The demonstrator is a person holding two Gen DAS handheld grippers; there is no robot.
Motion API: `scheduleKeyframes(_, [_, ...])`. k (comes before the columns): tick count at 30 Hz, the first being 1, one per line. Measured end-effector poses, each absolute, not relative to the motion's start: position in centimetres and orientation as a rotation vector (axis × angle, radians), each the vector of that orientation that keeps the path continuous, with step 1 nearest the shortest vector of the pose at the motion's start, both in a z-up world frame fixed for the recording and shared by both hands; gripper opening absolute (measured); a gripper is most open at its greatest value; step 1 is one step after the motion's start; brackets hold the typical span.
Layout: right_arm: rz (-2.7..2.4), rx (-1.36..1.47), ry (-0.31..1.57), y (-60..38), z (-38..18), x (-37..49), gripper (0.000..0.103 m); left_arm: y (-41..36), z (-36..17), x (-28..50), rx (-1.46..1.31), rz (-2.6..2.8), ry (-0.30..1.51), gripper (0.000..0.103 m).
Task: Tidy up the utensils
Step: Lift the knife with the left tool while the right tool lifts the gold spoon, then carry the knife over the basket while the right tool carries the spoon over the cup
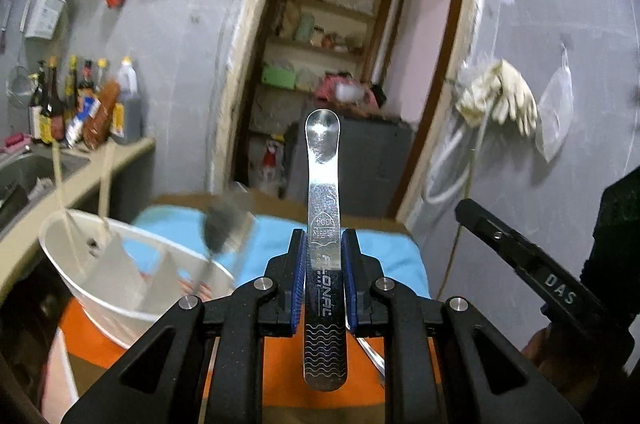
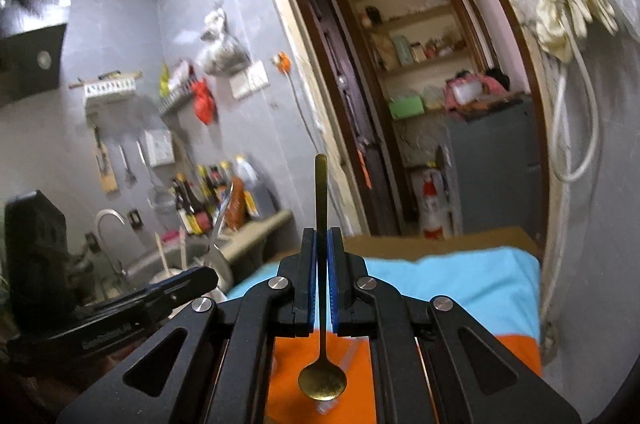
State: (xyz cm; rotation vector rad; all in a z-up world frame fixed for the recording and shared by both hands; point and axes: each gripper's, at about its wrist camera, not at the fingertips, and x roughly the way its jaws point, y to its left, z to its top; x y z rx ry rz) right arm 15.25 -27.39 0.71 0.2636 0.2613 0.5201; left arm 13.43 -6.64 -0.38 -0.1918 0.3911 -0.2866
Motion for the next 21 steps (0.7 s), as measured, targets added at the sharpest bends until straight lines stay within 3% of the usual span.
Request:
scheduleKeyframes(9, [0.608,0.329,0.165,-21.8,3.5,16.0,0.003,2.9,2.0,14.3,-0.278,-0.159,0.247,0.014])
scheduleKeyframes(21, [0.591,0.298,0.135,-14.2,2.2,16.4,0.003,13.5,-0.9,17.0,-0.422,-0.121,0.175,0.014])
